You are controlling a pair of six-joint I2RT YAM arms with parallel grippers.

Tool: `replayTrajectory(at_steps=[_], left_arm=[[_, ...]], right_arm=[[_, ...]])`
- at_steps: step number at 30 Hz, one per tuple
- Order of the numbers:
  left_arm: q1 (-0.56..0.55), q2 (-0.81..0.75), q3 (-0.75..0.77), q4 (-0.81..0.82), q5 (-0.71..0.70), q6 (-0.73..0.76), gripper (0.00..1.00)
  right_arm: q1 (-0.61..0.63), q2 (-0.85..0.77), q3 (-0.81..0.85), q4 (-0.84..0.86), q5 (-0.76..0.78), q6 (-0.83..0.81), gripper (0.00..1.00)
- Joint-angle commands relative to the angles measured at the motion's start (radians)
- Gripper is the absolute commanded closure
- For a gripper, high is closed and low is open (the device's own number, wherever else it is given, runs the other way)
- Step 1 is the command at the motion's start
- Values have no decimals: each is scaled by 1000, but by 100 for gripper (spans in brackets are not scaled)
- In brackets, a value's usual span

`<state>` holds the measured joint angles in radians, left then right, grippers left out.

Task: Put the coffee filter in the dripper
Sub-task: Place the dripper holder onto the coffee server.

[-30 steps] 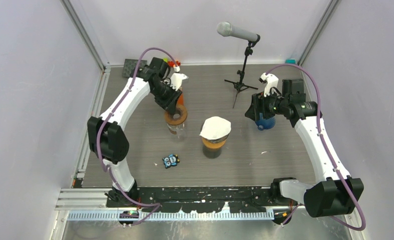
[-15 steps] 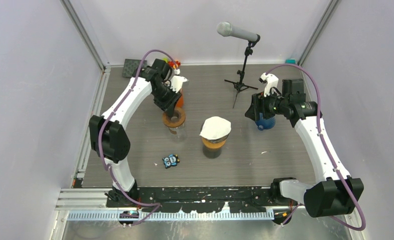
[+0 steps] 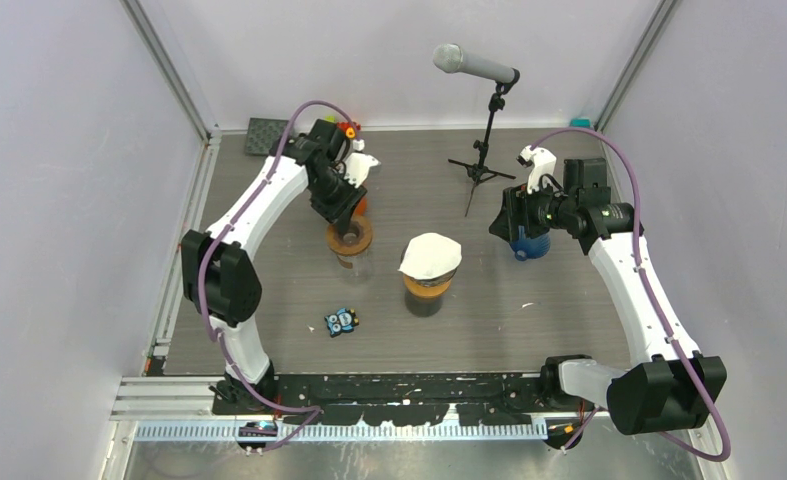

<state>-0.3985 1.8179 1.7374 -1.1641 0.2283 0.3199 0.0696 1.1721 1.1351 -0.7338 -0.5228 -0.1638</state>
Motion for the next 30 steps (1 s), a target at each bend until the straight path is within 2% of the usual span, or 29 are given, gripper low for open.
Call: replayTrajectory(at_steps=[1, 14, 30], left_arm=[[-8, 9, -5, 25, -5, -13, 77], [-10, -9, -50, 59, -17, -21, 68], [-20, -47, -43, 52, -43, -19, 52]], right_arm=[[-2, -23, 15, 16, -16, -14, 32], [-3, -20, 15, 16, -13, -17, 32], [-2, -22, 15, 16, -11, -16, 32]])
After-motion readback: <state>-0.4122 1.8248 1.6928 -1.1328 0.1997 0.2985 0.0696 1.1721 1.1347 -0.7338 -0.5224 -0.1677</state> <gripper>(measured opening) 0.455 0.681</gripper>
